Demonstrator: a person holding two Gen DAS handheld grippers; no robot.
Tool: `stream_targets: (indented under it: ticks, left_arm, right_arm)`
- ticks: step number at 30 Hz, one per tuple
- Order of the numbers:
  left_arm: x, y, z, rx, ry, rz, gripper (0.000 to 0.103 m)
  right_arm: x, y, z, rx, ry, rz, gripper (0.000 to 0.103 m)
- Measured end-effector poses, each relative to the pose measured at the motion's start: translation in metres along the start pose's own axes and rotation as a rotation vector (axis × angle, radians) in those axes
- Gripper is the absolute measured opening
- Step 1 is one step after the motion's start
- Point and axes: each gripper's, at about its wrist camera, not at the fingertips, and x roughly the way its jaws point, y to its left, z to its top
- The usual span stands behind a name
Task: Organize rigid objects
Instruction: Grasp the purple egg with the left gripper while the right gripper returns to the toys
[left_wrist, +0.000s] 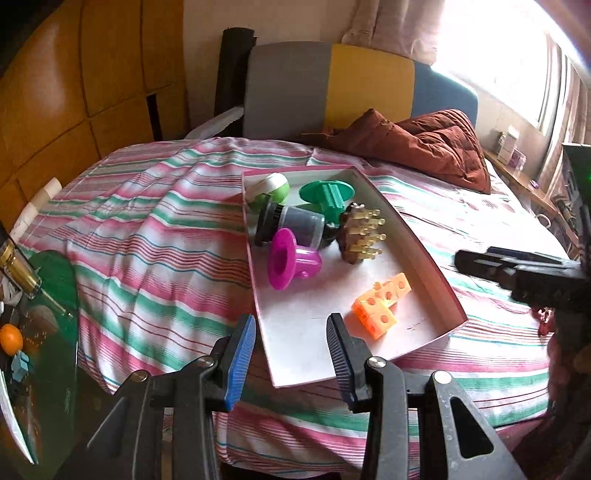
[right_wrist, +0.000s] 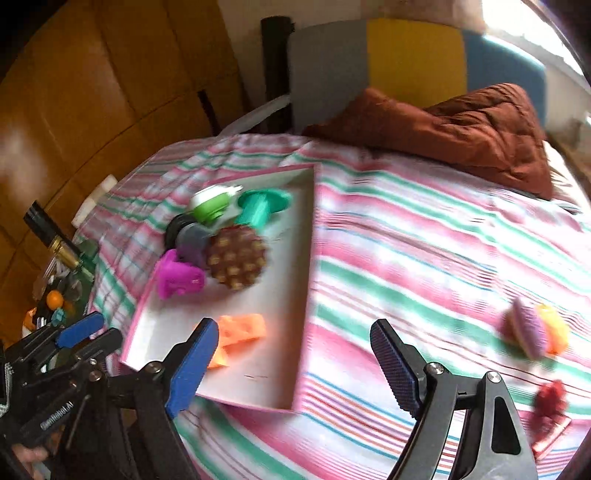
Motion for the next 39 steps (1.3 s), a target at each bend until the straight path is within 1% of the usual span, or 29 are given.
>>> stream_targets:
  ticks: [5,10,14,18,19,20,21,24,26,30,36,39]
  left_arm:
    - [-0.001,-0.012,0.003,0.032,-0.004,-0.011,0.040]
    - [-0.003,-0.024,0.006,0.060,-0.008,-0.030,0.040]
    - [-0.002,-0.035,0.008,0.080,-0.004,-0.045,0.040]
    - [-0.001,-0.051,0.012,0.113,0.000,-0.060,0.040]
    - [-0.001,-0.054,0.013,0.121,-0.001,-0.063,0.040]
    - [-0.001,-0.059,0.014,0.131,-0.001,-0.066,0.040]
    - [-0.001,-0.062,0.015,0.138,-0.002,-0.070,0.040]
    - [0.000,-0.076,0.017,0.161,-0.001,-0.088,0.040]
    - [0.002,-0.086,0.018,0.179,0.004,-0.102,0.040]
    - [0.006,-0.105,0.020,0.210,0.016,-0.141,0.040]
    - [0.012,-0.141,0.026,0.257,0.033,-0.217,0.040]
    - [0.019,-0.164,0.027,0.292,0.048,-0.247,0.040]
  right_arm:
    - [-0.028,-0.050,-0.003,0.074,-0.037,-0.078,0.085]
    - [-0.054,-0.105,-0.008,0.143,-0.063,-0.184,0.088]
    - [-0.072,-0.154,-0.017,0.233,-0.082,-0.271,0.088]
    - [-0.084,-0.204,-0.033,0.373,-0.116,-0.357,0.088]
    - [-0.086,-0.215,-0.037,0.424,-0.115,-0.365,0.088]
    - [-0.090,-0.229,-0.041,0.510,-0.125,-0.354,0.088]
    - [-0.094,-0.236,-0.044,0.558,-0.146,-0.342,0.088]
    - [-0.102,-0.253,-0.052,0.660,-0.175,-0.354,0.088]
    - [-0.105,-0.262,-0.057,0.718,-0.179,-0.339,0.088]
    - [-0.107,-0.272,-0.064,0.778,-0.176,-0.360,0.088]
    - [-0.108,-0.283,-0.073,0.861,-0.184,-0.340,0.088]
    - [-0.108,-0.285,-0.075,0.879,-0.186,-0.327,0.088]
